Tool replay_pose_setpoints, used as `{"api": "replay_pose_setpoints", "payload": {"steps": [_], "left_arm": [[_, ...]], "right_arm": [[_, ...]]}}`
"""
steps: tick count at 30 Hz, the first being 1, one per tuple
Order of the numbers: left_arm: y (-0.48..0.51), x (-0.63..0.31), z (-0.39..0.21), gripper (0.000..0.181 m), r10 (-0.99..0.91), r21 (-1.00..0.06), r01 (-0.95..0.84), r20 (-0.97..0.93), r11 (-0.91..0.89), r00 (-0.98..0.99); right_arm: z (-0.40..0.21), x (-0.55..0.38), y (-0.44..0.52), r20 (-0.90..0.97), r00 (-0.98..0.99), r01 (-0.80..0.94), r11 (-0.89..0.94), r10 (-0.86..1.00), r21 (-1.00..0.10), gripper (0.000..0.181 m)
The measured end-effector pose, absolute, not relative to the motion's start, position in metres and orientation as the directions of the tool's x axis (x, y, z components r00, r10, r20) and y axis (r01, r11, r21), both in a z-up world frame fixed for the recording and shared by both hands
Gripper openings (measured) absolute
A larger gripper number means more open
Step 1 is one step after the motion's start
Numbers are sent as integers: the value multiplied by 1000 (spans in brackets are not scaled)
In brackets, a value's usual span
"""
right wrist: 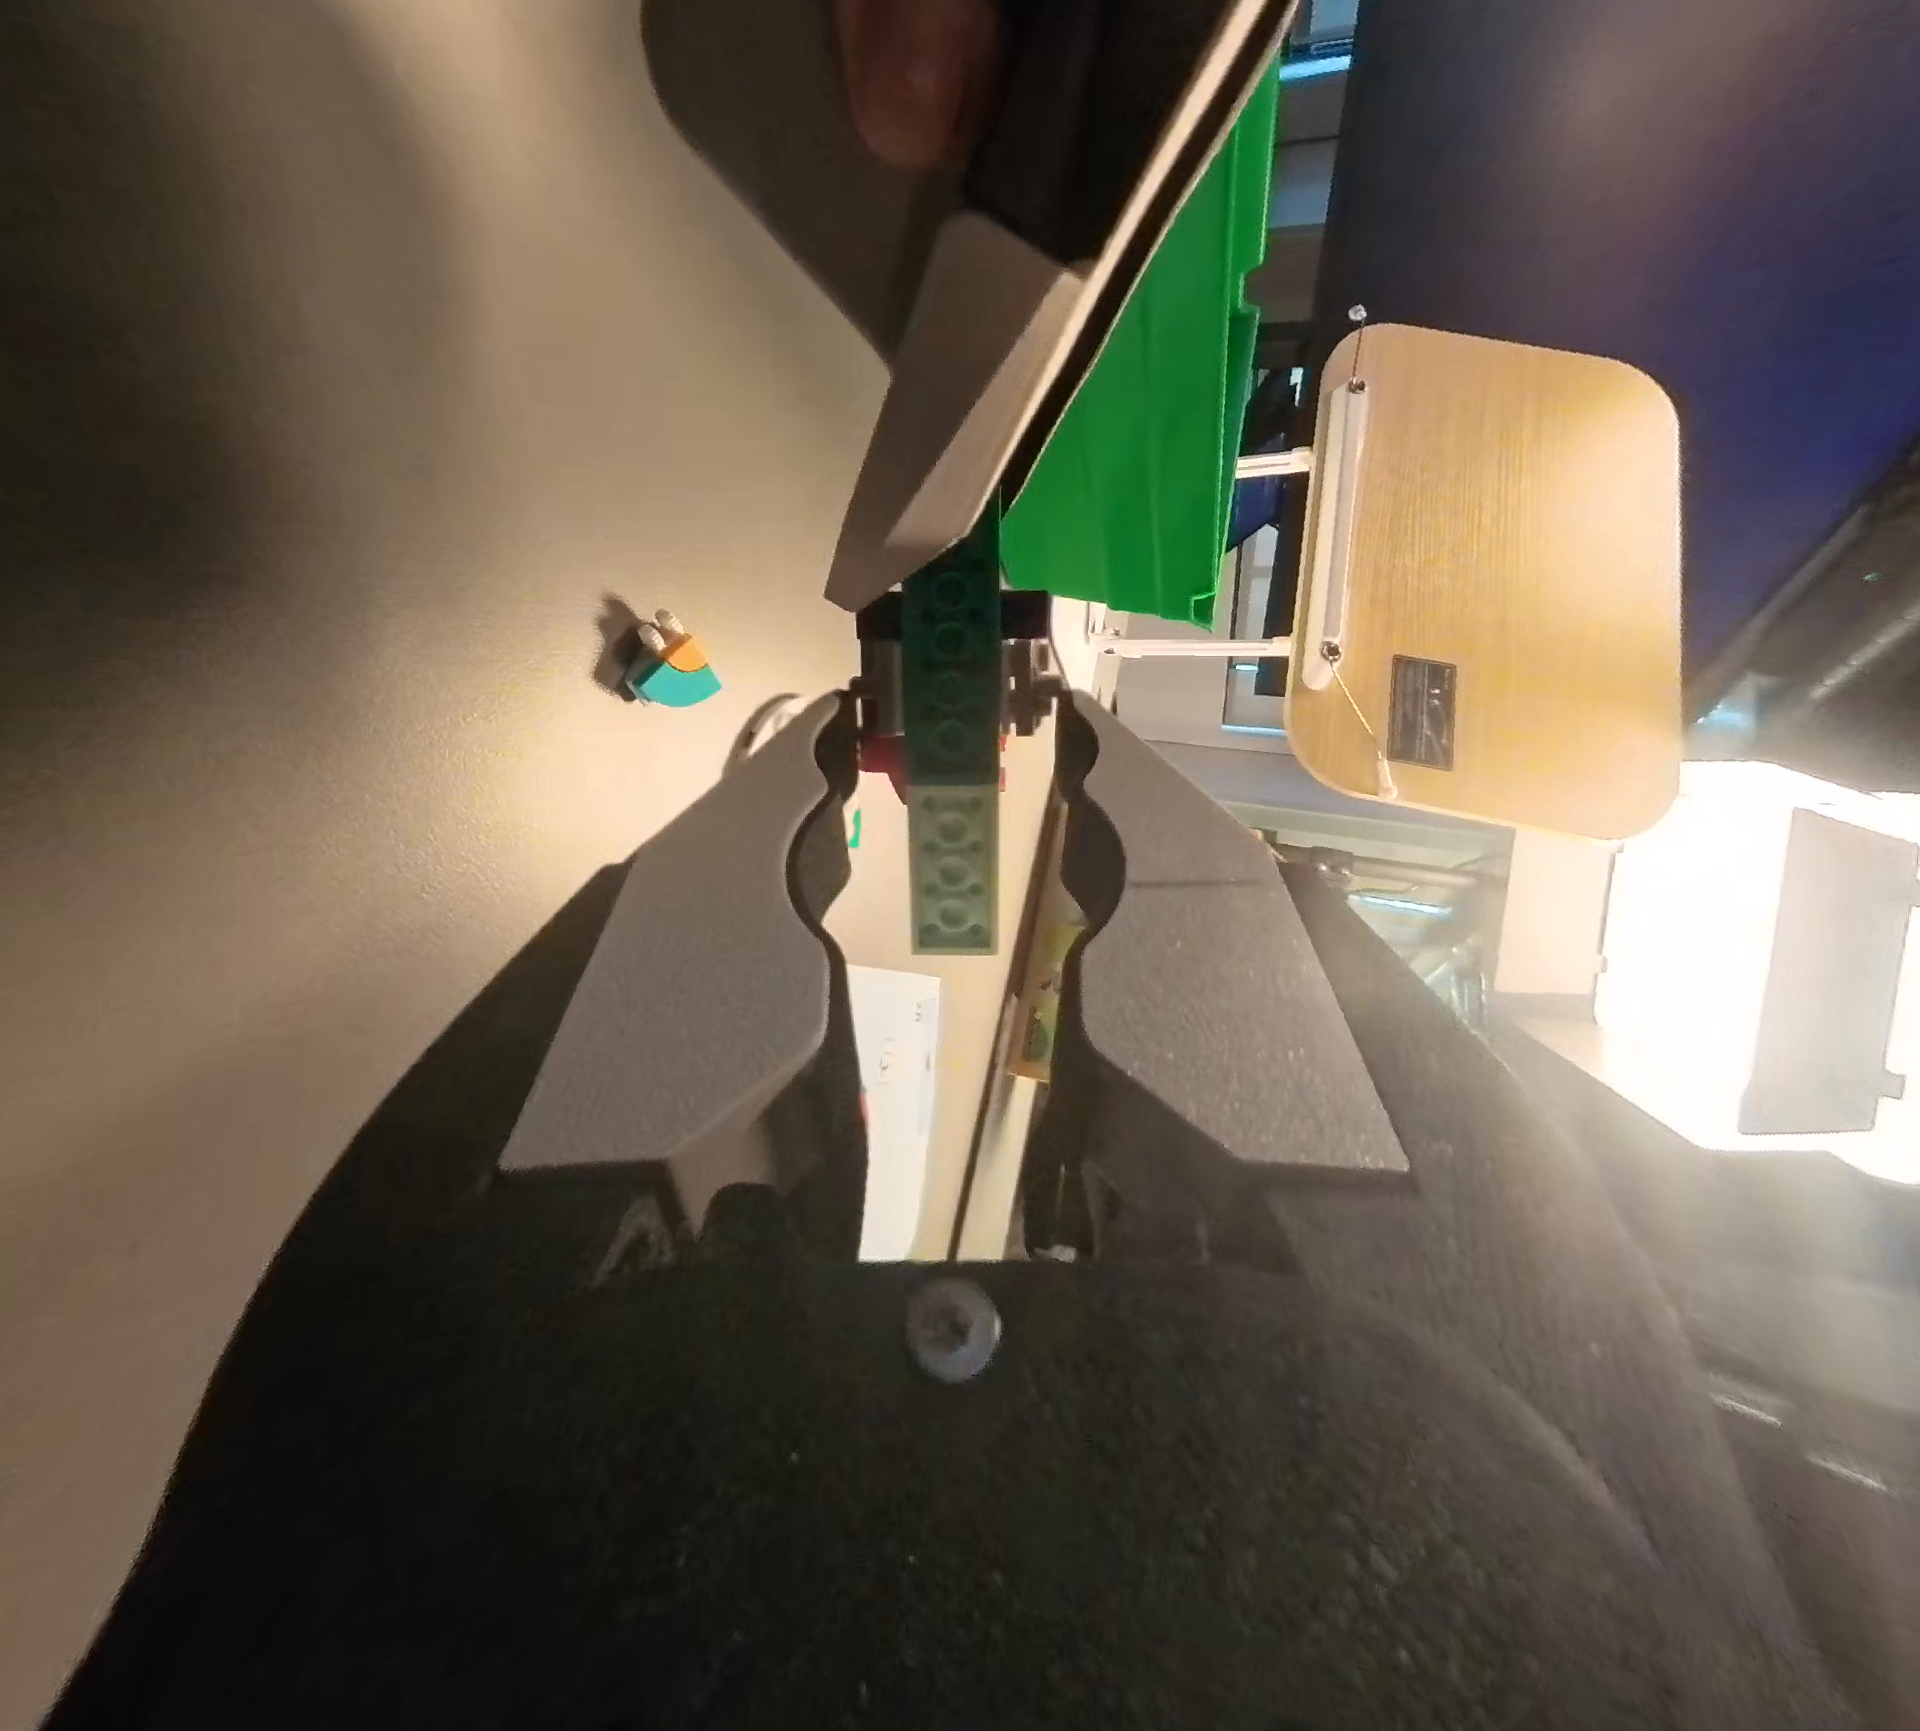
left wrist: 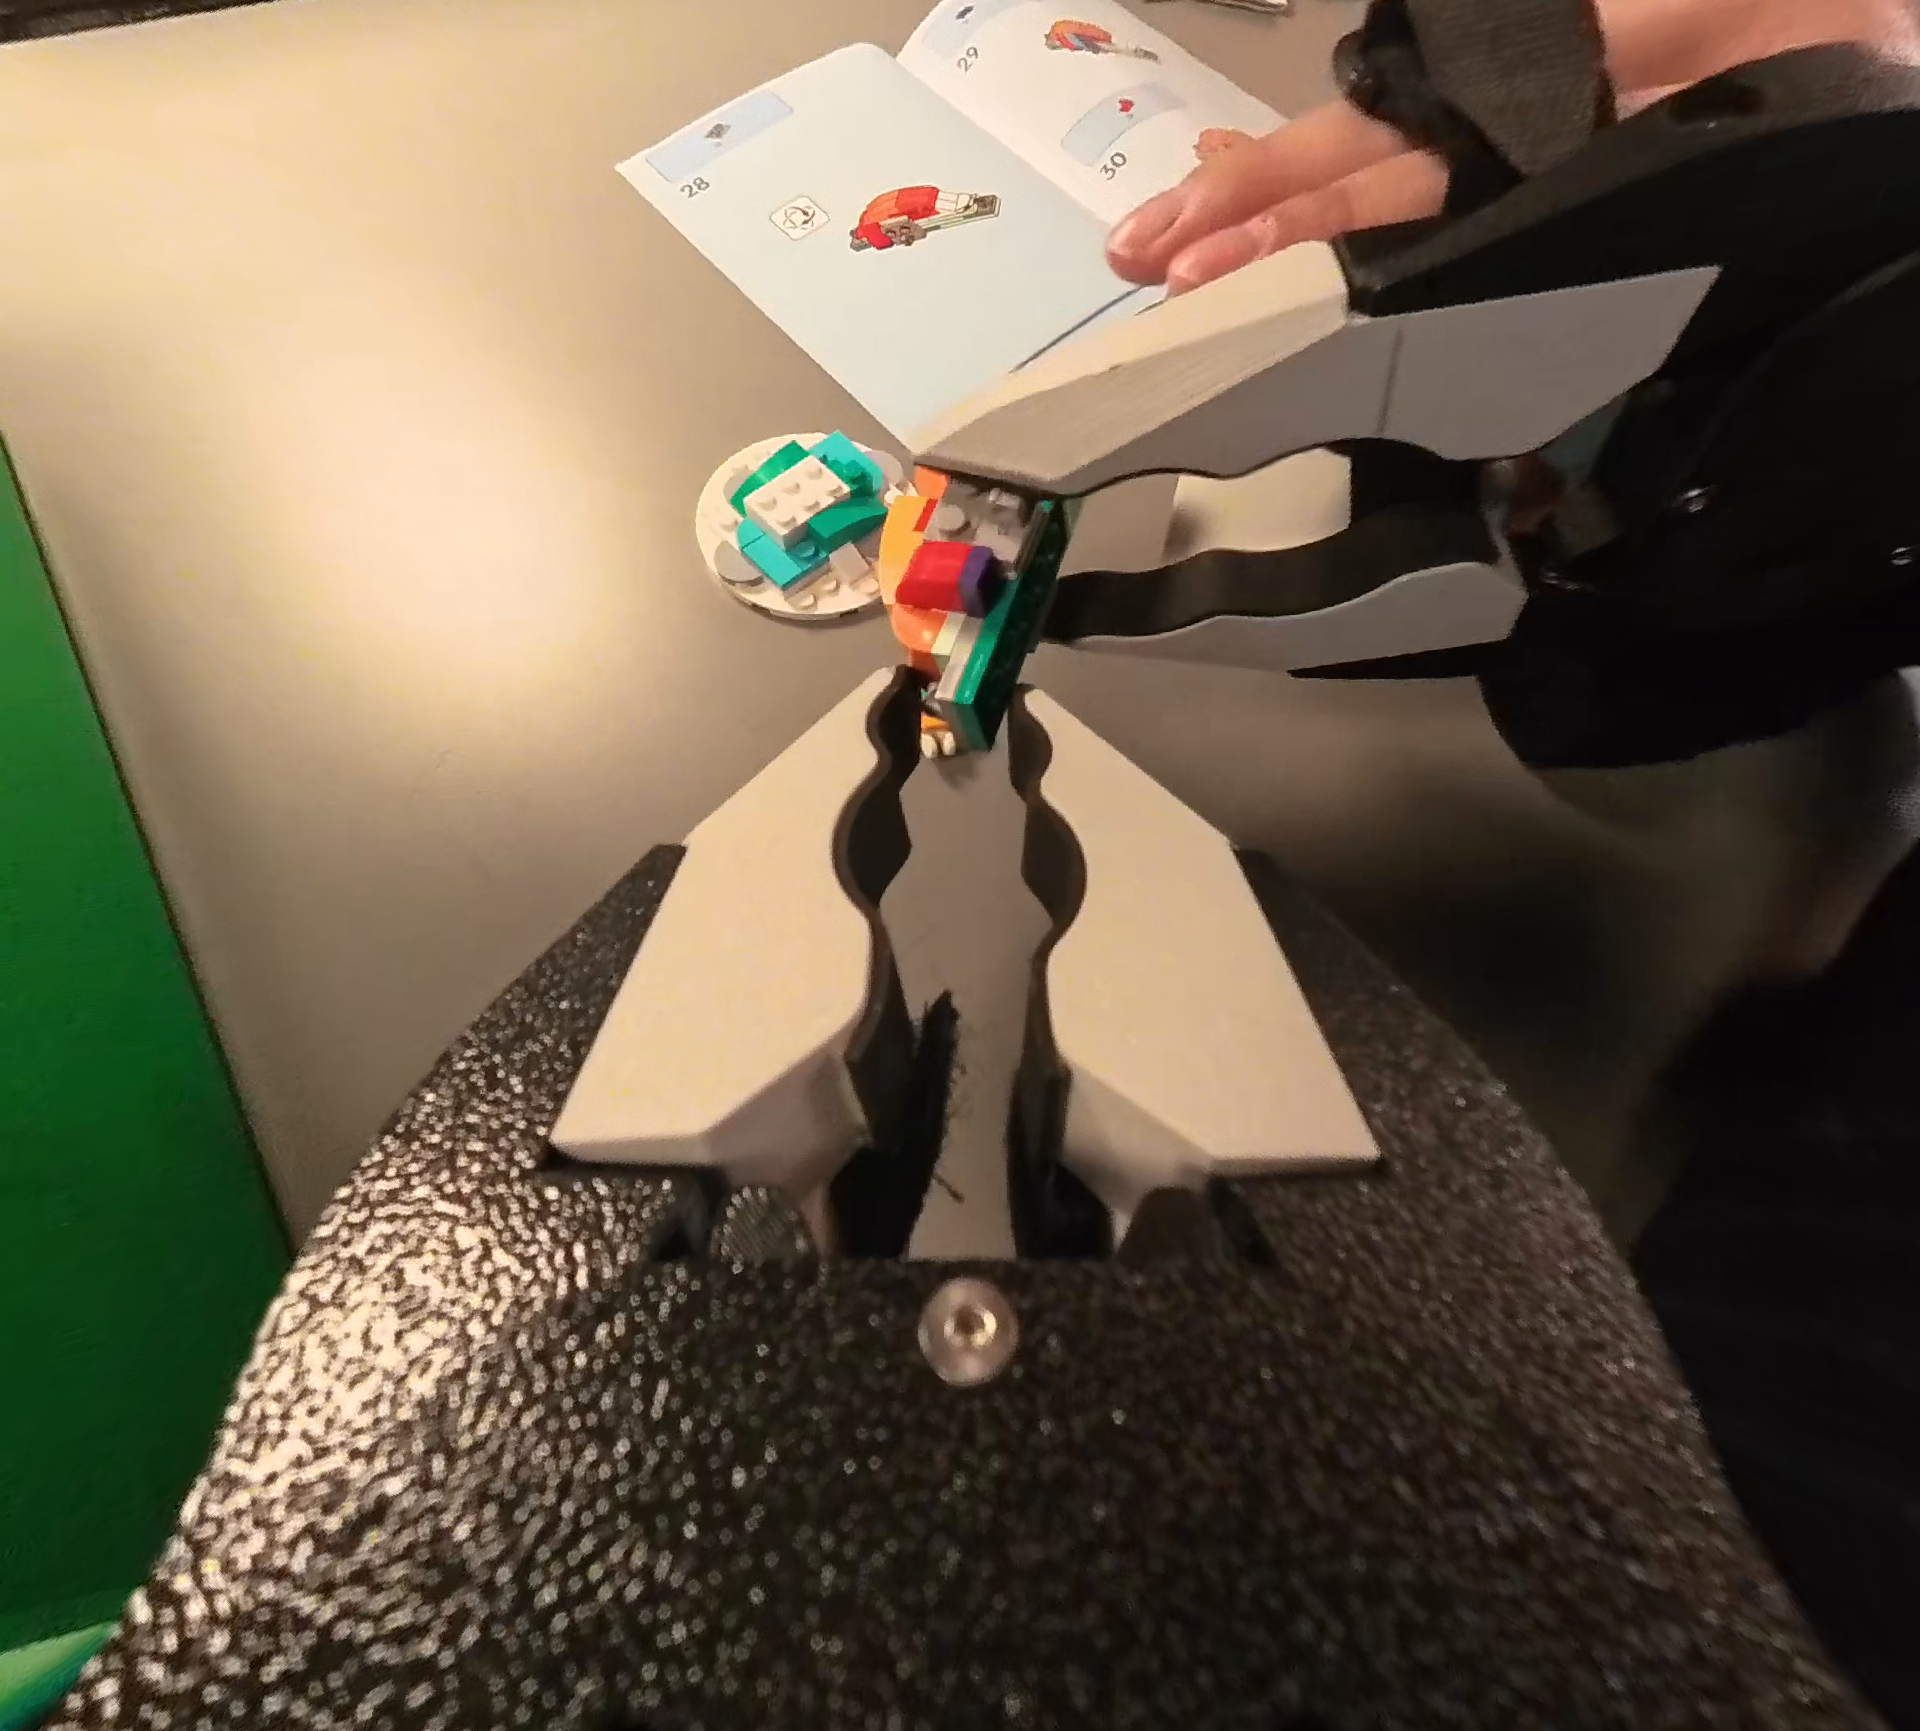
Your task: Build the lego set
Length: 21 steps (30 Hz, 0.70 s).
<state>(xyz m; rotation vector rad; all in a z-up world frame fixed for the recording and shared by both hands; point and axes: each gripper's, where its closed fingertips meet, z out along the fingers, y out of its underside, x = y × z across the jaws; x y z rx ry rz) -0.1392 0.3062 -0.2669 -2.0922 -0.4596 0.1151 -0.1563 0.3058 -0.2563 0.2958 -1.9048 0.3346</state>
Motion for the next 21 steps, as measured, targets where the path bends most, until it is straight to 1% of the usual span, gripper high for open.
{"api": "replay_pose_setpoints", "payload": {"steps": [8, 11, 19, 21], "left_arm": [[306, -135, -274, 14, 359, -813, 276, 89, -513, 929], [307, -132, -279, 13, 352, -801, 278, 90, -530, 932], [308, -131, -286, 13, 353, -781, 331, 152, -530, 923], [307, -132, -287, 13, 358, -778, 327, 142, -536, 923]], "right_arm": [[-262, -151, 306, 923, -356, -383, 924, -143, -5, 32], [-266, -150, 307, 905, -388, -392, 920, -173, 7, 31], [-276, -150, 310, 877, -466, -351, 934, -116, -63, 33], [-276, -150, 310, 876, -472, -341, 936, -96, -81, 38]]}}
